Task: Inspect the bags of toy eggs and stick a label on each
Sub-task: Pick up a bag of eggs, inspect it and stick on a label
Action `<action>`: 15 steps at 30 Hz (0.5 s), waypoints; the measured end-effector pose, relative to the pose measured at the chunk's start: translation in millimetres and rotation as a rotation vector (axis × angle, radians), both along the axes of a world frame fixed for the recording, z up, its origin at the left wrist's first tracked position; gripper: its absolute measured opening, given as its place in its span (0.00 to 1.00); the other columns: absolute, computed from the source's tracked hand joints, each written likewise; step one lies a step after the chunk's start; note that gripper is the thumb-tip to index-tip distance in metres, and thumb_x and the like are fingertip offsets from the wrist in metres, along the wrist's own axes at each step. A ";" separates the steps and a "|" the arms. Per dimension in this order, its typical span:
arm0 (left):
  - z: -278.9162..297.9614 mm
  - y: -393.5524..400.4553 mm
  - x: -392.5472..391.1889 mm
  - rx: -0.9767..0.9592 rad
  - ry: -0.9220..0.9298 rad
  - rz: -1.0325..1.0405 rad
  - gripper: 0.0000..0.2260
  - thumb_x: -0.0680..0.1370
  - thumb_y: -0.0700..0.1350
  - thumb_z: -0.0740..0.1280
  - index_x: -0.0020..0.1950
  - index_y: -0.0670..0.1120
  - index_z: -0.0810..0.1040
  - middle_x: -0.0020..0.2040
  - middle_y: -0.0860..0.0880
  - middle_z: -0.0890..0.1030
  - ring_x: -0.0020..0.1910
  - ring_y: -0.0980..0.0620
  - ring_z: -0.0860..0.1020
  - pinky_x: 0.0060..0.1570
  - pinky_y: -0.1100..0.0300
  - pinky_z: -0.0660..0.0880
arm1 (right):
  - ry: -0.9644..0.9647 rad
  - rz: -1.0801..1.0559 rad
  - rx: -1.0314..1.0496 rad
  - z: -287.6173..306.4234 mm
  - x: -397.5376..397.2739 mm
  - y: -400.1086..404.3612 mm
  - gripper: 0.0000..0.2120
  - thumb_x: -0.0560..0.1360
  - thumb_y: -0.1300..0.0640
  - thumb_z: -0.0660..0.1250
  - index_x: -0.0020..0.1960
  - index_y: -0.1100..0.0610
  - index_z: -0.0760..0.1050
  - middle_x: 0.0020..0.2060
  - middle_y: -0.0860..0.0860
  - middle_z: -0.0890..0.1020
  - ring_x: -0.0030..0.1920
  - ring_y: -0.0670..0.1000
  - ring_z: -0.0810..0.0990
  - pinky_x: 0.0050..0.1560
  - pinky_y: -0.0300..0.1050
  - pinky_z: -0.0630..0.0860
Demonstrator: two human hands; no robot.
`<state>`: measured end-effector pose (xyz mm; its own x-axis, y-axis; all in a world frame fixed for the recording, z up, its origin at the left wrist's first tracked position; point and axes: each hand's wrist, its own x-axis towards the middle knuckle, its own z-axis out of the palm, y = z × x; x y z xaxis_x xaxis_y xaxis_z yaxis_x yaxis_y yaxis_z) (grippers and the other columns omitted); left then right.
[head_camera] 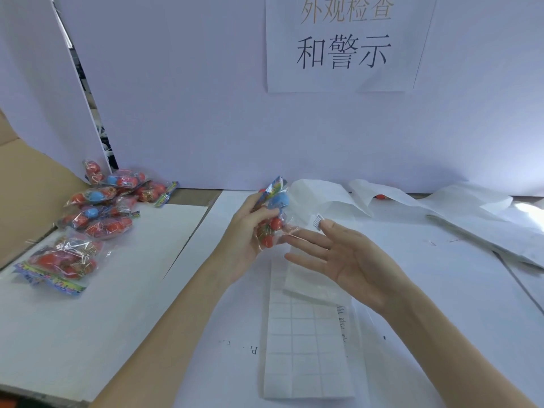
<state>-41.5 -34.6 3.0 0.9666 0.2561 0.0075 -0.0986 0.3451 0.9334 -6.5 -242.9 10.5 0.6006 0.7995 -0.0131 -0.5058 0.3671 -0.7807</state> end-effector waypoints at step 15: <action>-2.0 -3.0 -4.0 0.428 -0.152 0.127 0.17 0.79 0.38 0.73 0.63 0.57 0.84 0.52 0.50 0.83 0.40 0.50 0.84 0.37 0.68 0.74 | -0.291 -0.465 -0.307 -3.5 1.4 5.6 0.03 0.81 0.61 0.70 0.50 0.61 0.80 0.42 0.54 0.85 0.42 0.51 0.83 0.45 0.40 0.81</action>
